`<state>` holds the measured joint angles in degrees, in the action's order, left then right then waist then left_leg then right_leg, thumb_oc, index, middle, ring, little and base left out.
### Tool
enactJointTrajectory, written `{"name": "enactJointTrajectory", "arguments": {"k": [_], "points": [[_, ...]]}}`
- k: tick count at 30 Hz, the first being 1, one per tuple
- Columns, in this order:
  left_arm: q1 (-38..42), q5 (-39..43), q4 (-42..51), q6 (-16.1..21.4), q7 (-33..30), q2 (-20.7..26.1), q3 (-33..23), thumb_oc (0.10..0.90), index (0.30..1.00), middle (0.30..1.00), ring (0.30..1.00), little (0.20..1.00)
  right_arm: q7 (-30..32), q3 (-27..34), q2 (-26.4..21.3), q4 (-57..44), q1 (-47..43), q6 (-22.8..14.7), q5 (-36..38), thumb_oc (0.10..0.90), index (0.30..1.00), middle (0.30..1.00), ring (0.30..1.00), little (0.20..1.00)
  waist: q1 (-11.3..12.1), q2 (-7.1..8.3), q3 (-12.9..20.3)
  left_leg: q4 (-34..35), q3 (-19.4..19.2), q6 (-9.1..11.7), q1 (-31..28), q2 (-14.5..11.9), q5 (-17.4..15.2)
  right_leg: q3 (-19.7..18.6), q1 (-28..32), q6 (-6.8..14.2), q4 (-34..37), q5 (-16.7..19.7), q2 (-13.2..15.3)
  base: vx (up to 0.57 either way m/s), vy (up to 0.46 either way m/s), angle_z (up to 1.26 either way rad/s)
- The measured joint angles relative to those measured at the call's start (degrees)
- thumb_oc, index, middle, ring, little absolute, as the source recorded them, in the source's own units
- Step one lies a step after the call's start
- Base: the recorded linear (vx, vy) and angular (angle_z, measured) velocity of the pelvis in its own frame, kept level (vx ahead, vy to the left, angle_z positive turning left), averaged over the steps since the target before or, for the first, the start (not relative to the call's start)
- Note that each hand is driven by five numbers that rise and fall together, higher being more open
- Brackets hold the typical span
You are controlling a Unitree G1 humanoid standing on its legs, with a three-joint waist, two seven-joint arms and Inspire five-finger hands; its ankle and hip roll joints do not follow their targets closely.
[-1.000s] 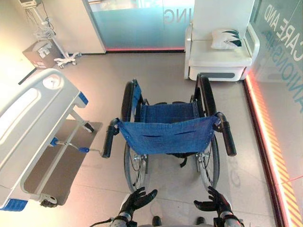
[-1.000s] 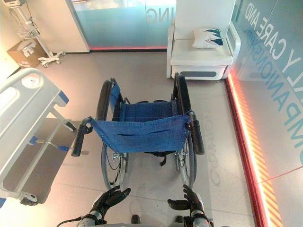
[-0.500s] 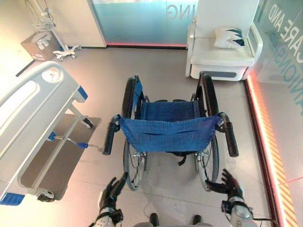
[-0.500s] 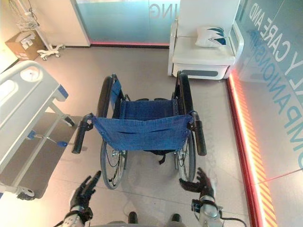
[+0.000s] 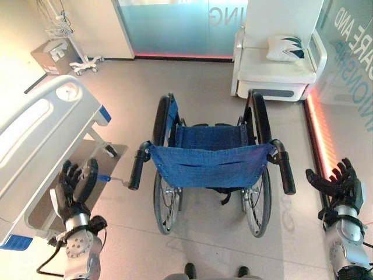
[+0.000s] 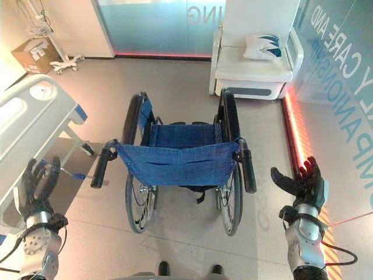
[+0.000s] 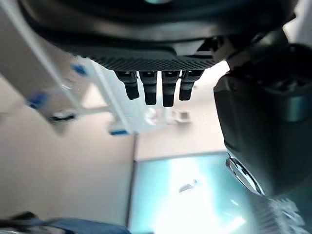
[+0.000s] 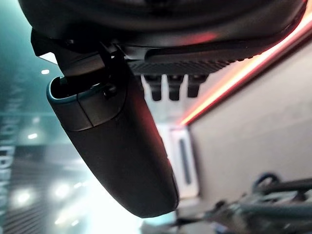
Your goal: Push the wheelchair next to the bed
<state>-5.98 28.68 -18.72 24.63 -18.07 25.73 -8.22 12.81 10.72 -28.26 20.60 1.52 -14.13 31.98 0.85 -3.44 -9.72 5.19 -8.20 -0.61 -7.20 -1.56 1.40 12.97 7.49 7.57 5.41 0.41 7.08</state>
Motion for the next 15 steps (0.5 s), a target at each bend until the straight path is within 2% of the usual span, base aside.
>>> {"name": "enactJointTrajectory", "arguments": {"k": [7,10,15], "points": [[0.1,-1.6,12.9,-1.8,7.7,0.9,0.0,0.8,0.9,0.9,0.9,0.9,-2.5,0.2,-0.1,-11.5,0.0,0.0,0.0,0.8,0.9,0.9,0.9,0.9,0.0,-0.54,-0.3,0.0,0.0,0.0,0.4,0.0,0.0,0.0,-0.3,0.0,0.0,0.0,-0.1,-0.01,-0.015,0.0],[0.2,-1.9,18.1,-1.8,12.6,2.5,0.0,0.8,0.9,0.9,0.9,0.9,-6.2,0.3,-0.5,-15.4,-0.5,-1.1,0.1,0.8,0.9,0.9,0.9,0.9,0.0,-0.52,-0.3,0.0,0.0,0.0,0.5,-0.1,0.0,0.0,-0.5,0.0,0.0,0.0,-0.1,-0.02,-0.027,0.0],[-0.2,-0.8,22.4,-2.6,19.9,2.6,-0.6,0.8,0.9,0.9,0.9,0.9,-11.5,0.5,-0.5,-19.7,-0.4,-1.4,2.3,0.8,0.9,0.9,0.9,0.9,0.2,-0.37,-0.4,0.0,0.1,0.2,1.2,-0.1,0.1,0.0,-1.1,0.0,-0.2,0.0,-0.1,-0.01,-0.022,0.01]]}}
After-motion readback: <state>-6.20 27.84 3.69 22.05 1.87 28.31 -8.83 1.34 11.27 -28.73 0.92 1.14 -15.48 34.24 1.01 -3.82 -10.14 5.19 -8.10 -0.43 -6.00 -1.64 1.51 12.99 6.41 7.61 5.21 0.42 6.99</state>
